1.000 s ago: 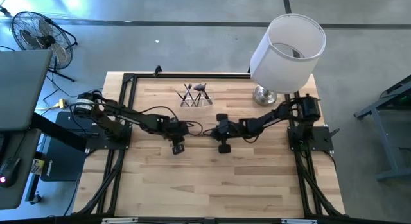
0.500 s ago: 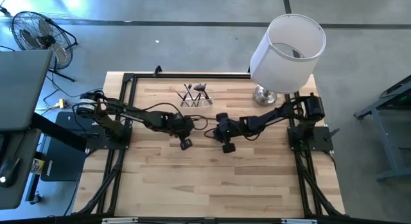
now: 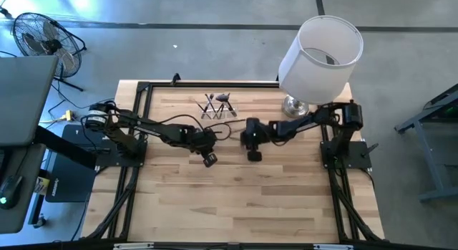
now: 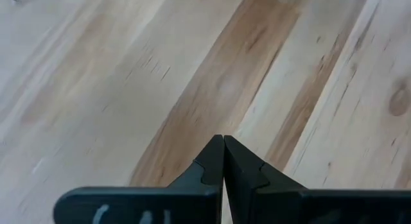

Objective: Put items in baskets/containers
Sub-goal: Put the liner brush into the transparent organizer

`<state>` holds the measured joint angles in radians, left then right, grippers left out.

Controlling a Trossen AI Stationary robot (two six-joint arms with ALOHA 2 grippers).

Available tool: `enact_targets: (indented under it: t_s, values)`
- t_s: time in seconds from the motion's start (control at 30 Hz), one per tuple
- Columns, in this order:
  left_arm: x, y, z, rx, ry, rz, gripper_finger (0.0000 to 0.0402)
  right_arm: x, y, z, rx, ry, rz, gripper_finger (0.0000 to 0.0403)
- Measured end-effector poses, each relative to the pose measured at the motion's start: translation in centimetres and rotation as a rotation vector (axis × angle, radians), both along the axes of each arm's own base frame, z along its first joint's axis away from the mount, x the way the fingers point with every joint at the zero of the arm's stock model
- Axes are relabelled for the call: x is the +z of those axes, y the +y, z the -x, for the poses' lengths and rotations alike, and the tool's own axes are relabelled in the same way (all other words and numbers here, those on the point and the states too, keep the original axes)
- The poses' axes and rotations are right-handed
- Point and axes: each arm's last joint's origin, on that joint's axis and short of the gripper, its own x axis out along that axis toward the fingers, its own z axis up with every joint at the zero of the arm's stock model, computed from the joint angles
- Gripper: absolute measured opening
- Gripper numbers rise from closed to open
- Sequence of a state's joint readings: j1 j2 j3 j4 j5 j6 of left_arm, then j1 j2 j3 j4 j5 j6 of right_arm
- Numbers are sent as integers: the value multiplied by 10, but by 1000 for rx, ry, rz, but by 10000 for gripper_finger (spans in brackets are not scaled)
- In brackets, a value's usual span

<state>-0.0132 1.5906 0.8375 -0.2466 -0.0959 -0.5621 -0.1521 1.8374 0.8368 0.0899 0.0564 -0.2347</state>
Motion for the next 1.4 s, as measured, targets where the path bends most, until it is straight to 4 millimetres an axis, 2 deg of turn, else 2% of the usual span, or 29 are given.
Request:
enact_targets:
  t_s: [0.3,0.43,0.57,0.7,0.83,0.93,1.1,1.27,1.4]
  values:
    - [-1,0,2,-1,19,2,0,7,-33,19,-260,49,-204,99]
    - [0,0,2,-4,18,-4,0,4,-34,20,-268,5,-196,71]
    - [0,1,1,8,16,-25,0,1,-36,21,-315,-141,-183,40]
    - [0,1,1,8,16,-26,0,-7,-35,31,-381,-249,-168,16]
    - [0,1,1,8,15,-27,0,-17,-32,47,-433,-302,-109,12]
    - [0,1,1,8,15,-27,0,-20,-31,57,-424,-370,-89,27]
    - [0,1,1,10,13,-30,0,-22,-31,62,-394,-412,-71,79]
    - [0,1,1,9,12,-30,0,-32,-35,43,-292,-385,-56,131]
    - [0,1,1,9,13,-30,0,-40,-44,31,-397,-390,-33,163]
